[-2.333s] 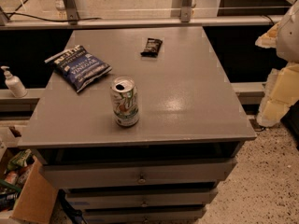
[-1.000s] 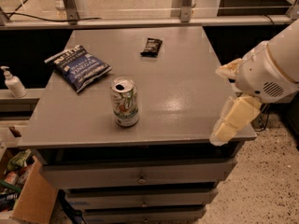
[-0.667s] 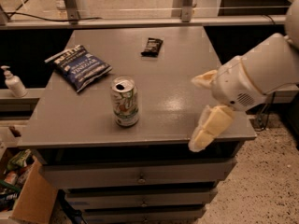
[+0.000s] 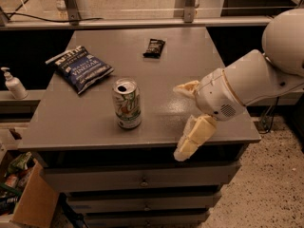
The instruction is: Knock 7up can over
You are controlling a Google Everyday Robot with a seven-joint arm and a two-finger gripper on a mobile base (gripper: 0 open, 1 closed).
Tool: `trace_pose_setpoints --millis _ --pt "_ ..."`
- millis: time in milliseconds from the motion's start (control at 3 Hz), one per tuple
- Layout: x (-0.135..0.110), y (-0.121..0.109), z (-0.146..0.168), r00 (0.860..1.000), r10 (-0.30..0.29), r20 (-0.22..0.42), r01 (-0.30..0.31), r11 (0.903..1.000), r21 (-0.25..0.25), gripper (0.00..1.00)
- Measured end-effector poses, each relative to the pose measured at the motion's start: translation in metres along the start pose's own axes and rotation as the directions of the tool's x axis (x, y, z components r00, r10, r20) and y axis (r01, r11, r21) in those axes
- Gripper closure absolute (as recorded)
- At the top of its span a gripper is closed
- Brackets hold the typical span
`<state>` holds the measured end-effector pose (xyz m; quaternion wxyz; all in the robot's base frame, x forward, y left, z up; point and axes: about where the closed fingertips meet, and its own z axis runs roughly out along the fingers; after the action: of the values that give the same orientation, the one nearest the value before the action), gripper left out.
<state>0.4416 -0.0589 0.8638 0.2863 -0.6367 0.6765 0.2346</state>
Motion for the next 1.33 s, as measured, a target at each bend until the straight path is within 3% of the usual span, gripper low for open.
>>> trace_pose_setpoints --millis 333,667,1333 --pt "-0.001 -0.007 0.013 0.996 -0.006 0.093 0.005 0.9999 0.015 0.0" --pt "-0.015 -0.027 0.033 0.979 -0.055 0.198 0.051 0.9983 0.027 0.0" --pt "-0.053 -0.057 0.071 0.929 -0.076 0.363 0.077 0.9969 0.01 0.0"
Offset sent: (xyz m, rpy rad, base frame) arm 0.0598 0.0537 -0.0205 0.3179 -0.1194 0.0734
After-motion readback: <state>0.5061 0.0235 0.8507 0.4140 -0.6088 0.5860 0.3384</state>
